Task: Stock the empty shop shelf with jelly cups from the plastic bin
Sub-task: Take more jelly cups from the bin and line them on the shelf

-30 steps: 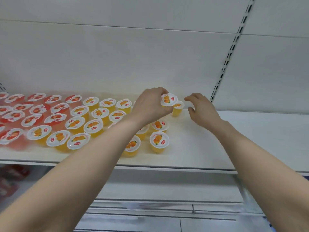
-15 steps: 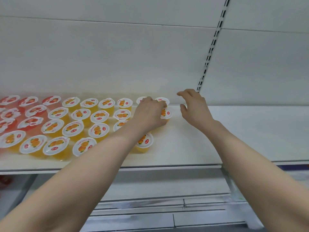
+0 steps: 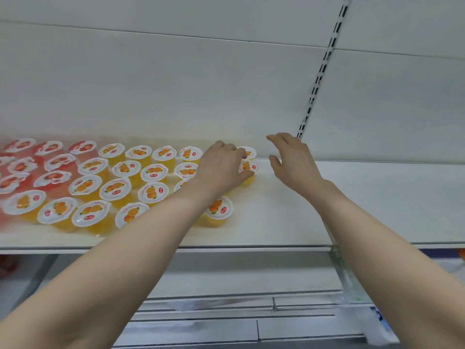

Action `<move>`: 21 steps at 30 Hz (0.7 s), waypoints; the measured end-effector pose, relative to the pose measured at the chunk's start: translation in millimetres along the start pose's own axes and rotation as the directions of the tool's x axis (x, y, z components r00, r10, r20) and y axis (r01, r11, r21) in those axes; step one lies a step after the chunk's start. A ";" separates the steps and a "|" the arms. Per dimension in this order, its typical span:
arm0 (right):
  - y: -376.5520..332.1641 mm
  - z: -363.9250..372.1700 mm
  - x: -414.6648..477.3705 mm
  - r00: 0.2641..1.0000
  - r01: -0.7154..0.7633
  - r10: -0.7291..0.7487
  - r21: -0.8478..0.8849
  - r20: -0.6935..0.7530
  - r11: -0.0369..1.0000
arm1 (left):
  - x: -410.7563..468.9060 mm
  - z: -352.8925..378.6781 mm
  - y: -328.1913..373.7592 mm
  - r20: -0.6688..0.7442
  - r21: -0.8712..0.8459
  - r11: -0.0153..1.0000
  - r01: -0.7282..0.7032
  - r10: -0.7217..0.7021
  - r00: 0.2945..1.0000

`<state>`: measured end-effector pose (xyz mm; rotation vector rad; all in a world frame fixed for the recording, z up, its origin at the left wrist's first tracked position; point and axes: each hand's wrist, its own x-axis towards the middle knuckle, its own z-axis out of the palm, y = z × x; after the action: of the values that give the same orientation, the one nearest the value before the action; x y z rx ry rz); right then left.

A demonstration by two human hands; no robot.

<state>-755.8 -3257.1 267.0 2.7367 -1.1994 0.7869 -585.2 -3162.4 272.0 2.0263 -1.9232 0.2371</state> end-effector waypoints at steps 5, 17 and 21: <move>-18.1 -8.7 -0.2 0.995 0.094 -0.095 -0.042 -0.017 0.995 | -18.3 -24.2 -20.2 -0.095 -0.015 0.999 0.036 -0.037 0.995; -131.6 -22.1 -4.4 0.959 0.282 -0.280 -0.063 0.039 0.957 | -111.8 -93.1 -91.0 -0.158 0.074 0.981 0.178 -0.164 0.974; -189.6 -20.5 -18.0 0.941 0.339 -0.339 -0.062 0.018 0.939 | -163.0 -115.1 -124.3 -0.197 0.095 0.976 0.198 -0.177 0.964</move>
<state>-642.1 -3107.7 305.1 2.7805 -0.7050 0.6838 -461.2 -2965.8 306.8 2.1574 -1.6263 0.4825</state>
